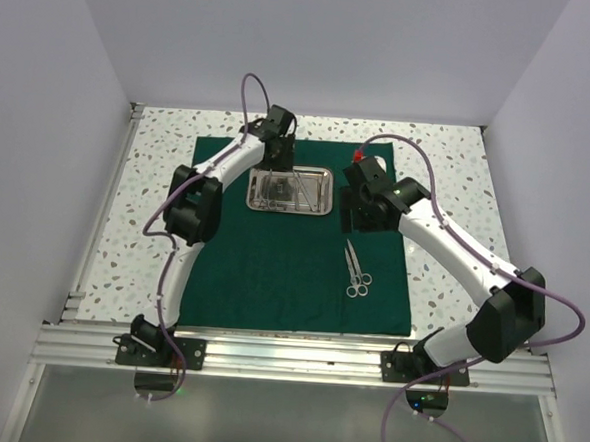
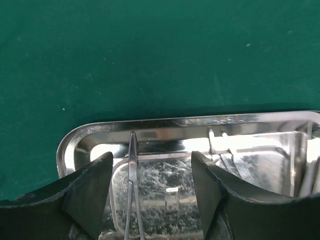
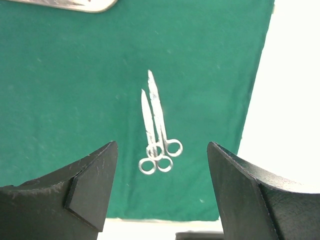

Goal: Open and lay out the surgical kit
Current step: Pick up the medical item from the container.

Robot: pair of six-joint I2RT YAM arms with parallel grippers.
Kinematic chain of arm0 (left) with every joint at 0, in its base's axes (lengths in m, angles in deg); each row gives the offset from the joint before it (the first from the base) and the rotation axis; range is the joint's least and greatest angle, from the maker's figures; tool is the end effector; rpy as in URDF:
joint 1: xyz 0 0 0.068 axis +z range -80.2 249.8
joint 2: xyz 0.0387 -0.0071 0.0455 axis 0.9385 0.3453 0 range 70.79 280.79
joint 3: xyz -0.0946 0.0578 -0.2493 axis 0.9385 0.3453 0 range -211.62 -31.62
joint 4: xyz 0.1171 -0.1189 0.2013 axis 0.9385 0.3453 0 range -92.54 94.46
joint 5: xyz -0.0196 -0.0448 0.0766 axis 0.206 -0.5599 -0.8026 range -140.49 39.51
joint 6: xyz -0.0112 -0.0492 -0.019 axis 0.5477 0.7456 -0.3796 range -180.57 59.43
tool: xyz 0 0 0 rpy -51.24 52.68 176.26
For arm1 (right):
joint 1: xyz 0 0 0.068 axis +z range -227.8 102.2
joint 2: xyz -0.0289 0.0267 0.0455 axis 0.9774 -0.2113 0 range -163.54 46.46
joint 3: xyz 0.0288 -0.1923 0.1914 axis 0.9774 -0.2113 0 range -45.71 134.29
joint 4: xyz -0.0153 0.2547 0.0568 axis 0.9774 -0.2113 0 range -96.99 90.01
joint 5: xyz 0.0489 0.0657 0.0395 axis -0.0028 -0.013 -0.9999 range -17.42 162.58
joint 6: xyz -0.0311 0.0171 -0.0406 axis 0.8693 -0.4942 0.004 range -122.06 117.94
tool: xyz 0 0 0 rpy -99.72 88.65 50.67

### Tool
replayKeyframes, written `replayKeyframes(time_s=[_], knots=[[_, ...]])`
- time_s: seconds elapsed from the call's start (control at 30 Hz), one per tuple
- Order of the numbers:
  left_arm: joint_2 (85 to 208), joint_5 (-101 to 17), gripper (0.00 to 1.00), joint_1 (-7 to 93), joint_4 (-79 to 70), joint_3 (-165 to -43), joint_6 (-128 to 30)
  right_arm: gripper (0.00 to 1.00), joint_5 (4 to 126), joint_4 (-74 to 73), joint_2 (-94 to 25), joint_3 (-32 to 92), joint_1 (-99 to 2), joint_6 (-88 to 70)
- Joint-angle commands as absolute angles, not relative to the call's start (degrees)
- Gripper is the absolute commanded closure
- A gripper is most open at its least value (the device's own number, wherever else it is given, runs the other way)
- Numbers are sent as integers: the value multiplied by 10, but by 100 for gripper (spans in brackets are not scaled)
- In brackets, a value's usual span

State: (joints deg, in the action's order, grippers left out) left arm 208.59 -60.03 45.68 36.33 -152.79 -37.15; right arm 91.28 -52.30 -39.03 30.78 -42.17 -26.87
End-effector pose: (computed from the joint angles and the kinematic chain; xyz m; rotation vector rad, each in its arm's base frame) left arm 0.4855 -0.2109 0.1883 -0.0498 2.5236 -0.1229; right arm 0.2524 0.1668 0.3031 -0.1335 2.5484 -0.0345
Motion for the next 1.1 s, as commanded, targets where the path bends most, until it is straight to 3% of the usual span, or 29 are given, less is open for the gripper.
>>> replayKeyframes(time_s=[0.0, 0.17, 0.33, 0.53, 0.67, 0.93, 1.07], knots=[[2106, -624, 34, 461, 384, -1555, -373, 24, 932, -550, -353, 287, -430, -281], [2119, -632, 41, 461, 390, -1548, -369, 24, 939, -555, -345, 278, -441, -284], [2113, -638, 54, 461, 387, -1521, -371, 24, 935, -556, -354, 280, -450, -283], [2118, -632, 76, 461, 389, -1484, -369, 24, 938, -556, -356, 286, -458, -281], [2129, -618, 100, 464, 389, -1476, -374, 24, 939, -557, -352, 283, -464, -281], [2100, -585, 100, 489, 384, -1504, -384, 24, 929, -546, -349, 296, -467, -270], [2051, -511, 100, 500, 353, -1501, -383, 24, 855, -487, -338, 314, -467, -241]])
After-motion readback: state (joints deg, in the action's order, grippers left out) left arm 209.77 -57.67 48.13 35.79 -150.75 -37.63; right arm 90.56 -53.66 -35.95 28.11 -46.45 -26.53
